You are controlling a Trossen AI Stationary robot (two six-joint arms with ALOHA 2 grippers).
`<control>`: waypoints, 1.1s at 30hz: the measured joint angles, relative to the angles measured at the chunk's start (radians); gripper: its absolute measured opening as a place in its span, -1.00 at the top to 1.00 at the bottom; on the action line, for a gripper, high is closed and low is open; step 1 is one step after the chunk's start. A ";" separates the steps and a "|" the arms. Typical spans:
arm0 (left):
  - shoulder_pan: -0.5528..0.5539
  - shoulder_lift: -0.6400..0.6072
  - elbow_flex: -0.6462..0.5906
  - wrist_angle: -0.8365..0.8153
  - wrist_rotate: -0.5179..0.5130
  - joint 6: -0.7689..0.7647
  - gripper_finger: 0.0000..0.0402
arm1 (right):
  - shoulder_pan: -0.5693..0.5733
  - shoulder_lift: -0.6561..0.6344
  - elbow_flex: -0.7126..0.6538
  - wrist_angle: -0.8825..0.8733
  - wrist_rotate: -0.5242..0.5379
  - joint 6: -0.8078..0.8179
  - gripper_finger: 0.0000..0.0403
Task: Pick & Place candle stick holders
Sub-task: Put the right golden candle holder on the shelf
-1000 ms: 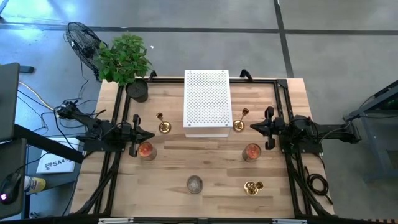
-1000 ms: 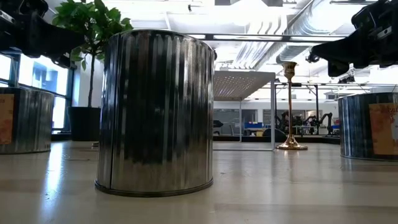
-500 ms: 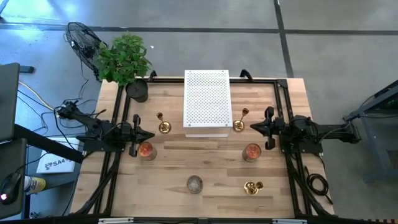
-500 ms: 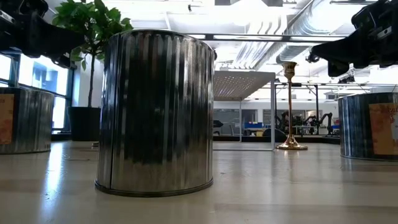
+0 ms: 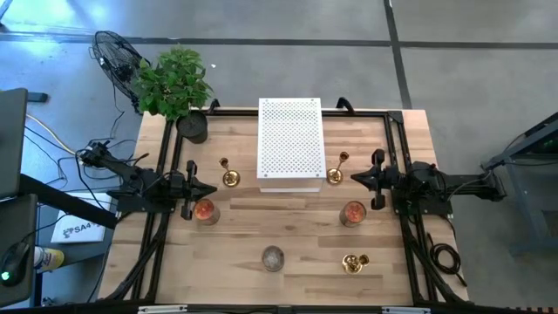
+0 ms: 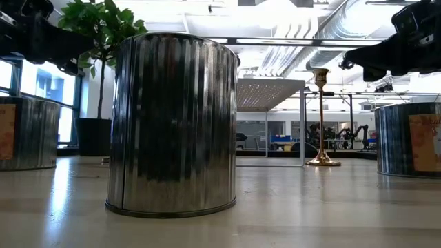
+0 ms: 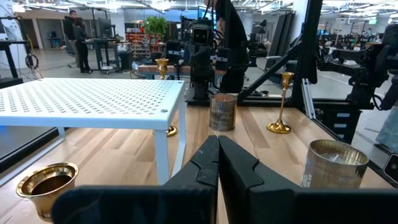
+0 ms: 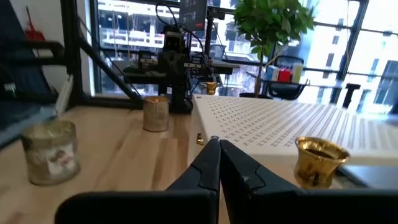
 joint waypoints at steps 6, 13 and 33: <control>0.000 0.000 0.000 0.000 0.000 0.000 1.00 | 0.000 0.000 0.000 0.000 0.000 -0.018 1.00; 0.000 0.000 0.000 0.000 0.000 0.000 1.00 | 0.000 0.000 0.000 0.002 0.000 -0.018 1.00; 0.000 0.000 0.000 0.000 0.000 0.000 1.00 | -0.001 0.002 0.000 -0.021 0.026 0.234 0.55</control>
